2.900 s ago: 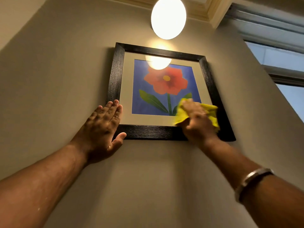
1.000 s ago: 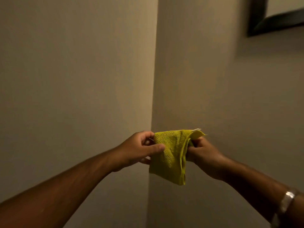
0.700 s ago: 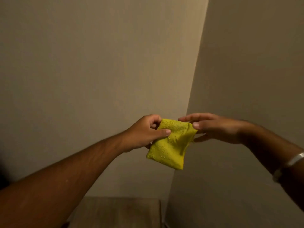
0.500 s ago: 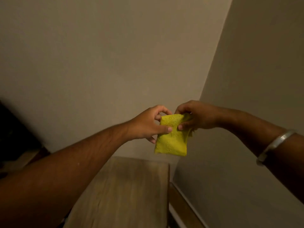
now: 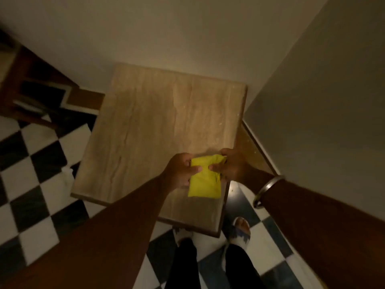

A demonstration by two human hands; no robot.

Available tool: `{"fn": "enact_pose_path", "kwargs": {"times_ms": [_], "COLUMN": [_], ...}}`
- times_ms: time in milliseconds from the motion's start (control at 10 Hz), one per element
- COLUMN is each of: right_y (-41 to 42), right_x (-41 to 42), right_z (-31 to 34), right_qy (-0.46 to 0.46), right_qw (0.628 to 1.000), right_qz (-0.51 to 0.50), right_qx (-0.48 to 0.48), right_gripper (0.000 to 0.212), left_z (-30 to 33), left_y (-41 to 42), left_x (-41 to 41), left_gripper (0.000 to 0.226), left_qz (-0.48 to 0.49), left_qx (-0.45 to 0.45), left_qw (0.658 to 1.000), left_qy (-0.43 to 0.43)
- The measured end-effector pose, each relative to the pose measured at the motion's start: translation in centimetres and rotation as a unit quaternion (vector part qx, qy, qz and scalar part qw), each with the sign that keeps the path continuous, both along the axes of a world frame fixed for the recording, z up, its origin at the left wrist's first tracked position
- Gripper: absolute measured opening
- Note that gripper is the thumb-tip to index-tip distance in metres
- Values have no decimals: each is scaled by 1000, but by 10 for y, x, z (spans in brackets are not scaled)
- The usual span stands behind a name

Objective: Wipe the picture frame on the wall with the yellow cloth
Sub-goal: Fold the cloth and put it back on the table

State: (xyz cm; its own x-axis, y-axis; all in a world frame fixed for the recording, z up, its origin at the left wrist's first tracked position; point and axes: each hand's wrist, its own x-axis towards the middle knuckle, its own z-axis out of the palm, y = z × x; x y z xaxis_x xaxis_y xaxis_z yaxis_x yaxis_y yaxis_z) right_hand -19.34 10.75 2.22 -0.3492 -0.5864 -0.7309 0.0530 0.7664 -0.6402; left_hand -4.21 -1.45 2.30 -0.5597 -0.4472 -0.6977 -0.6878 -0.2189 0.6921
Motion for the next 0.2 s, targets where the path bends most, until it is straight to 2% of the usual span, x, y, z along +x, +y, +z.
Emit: {"fn": "enact_pose_path", "kwargs": {"times_ms": [100,200], "right_y": [18,25], "right_x": [45,59], "right_z": [-85,-103], "right_qy": [139,268], "right_qw": [986,949], "right_qz": [74,155], "right_qx": [58,67], "right_gripper": [57,57], "left_z": [-85,-106], "left_y": [18,20], "left_x": [37,48], "left_gripper": [37,49], "left_qz": [22,31], "left_qx": [40,13], "left_qw": [996,995], "left_qy": [-74,-95]}}
